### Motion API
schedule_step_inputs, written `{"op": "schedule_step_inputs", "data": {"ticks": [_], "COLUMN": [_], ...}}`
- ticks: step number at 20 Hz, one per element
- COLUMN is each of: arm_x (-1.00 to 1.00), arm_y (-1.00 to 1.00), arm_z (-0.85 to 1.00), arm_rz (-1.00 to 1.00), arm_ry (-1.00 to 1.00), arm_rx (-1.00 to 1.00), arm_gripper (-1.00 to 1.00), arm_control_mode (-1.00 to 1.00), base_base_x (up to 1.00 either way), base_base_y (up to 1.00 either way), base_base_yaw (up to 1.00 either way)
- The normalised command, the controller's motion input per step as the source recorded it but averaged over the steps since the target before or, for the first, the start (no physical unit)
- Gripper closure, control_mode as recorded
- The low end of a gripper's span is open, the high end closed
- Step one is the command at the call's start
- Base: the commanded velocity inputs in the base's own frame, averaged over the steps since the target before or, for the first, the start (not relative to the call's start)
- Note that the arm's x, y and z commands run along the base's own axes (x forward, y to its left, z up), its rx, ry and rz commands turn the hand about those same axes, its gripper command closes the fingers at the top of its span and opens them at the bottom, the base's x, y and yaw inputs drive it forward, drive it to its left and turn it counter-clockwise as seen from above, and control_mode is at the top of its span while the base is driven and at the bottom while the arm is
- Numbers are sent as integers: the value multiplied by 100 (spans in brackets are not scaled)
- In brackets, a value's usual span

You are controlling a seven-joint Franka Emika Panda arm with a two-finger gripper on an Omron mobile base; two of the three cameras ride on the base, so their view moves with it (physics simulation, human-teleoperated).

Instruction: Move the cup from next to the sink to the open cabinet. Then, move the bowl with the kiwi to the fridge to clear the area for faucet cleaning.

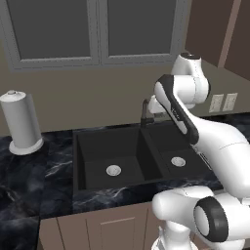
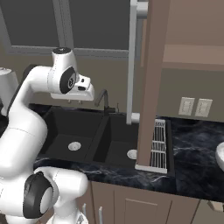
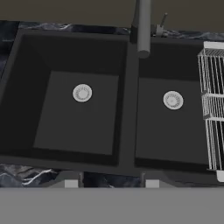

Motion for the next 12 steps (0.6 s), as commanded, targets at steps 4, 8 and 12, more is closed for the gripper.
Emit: {"op": "schedule_step_inputs", "data": {"ticks": [4,8,12], "arm_x": [-11,-12,-4], "arm_y": [0,0,0], "arm_z": [0,0,0], "arm_rz": [0,0,0], "arm_ry": [-4,-9,-5], "arm_rx": [0,0,0], "arm_gripper": [-100,-100,-100], "arm_control_mode": [-100,-100,-100], "base_base_x": [0,0,0], "base_base_y": [0,0,0], "base_base_yaw": [0,0,0]}}
